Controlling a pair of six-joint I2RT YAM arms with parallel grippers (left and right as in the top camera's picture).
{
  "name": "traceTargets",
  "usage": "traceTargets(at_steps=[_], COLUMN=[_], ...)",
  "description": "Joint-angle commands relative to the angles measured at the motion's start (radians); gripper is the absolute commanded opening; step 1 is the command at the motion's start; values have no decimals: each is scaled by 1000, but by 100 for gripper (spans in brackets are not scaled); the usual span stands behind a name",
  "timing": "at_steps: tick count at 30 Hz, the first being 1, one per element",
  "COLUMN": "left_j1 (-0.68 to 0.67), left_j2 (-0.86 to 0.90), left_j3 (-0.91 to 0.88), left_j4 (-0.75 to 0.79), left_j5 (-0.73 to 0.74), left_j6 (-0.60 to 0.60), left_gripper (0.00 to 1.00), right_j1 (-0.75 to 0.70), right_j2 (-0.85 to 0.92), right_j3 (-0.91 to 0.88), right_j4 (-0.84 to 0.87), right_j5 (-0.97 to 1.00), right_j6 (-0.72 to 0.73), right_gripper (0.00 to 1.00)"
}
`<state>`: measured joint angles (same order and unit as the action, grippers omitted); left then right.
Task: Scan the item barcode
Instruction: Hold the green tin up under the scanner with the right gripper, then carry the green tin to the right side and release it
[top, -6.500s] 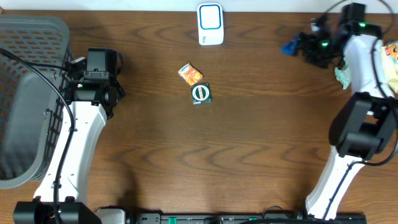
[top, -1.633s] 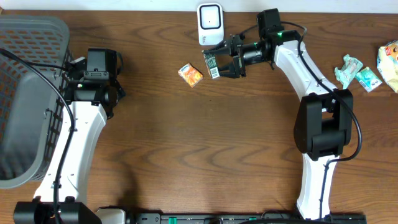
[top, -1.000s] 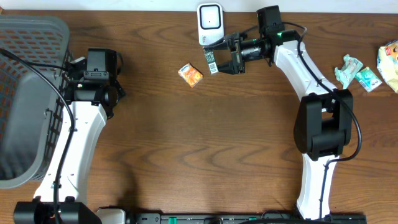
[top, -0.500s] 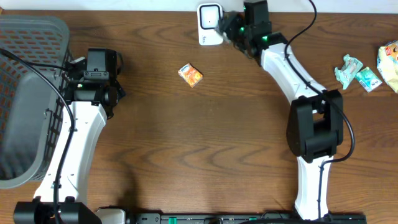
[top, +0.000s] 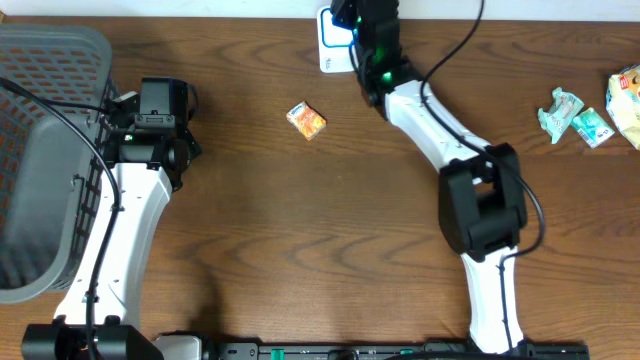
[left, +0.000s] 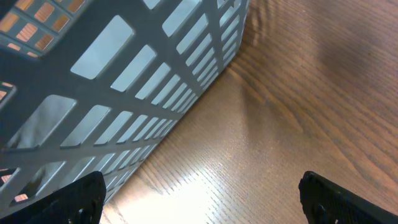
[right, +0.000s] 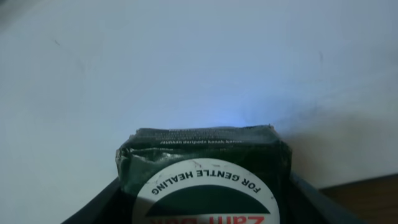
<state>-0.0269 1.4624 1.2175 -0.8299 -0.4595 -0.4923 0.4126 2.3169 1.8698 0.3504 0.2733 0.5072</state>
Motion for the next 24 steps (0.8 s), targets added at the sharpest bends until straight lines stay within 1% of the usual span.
traceTargets(at_steps=[1,9,14,17,19,24], left_j1=[4,4,4,4,4,4], left_j2=[4,4,4,4,4,4], left_j3=[-3,-3,-3,-3,-3,-3], left_j4=[-3,-3,-3,-3,-3,-3], left_j5=[-24,-24,-23,-24,-24,-24], left_j6=[13,13,13,13,13,13], left_gripper=[98,98,98,98,98,98], right_j1=[0,-2,-8,-27,-51,-148], right_j2=[75,90,77,42,6,-87], right_j3=[2,2,2,2,2,2], right_j4=[38,53,95,53,-4,-193], right_j5=[42,35,46,83,87,88], right_j6=[-105,-114,-212,-213,-213,-213], right_gripper=[50,50,50,50,50,50])
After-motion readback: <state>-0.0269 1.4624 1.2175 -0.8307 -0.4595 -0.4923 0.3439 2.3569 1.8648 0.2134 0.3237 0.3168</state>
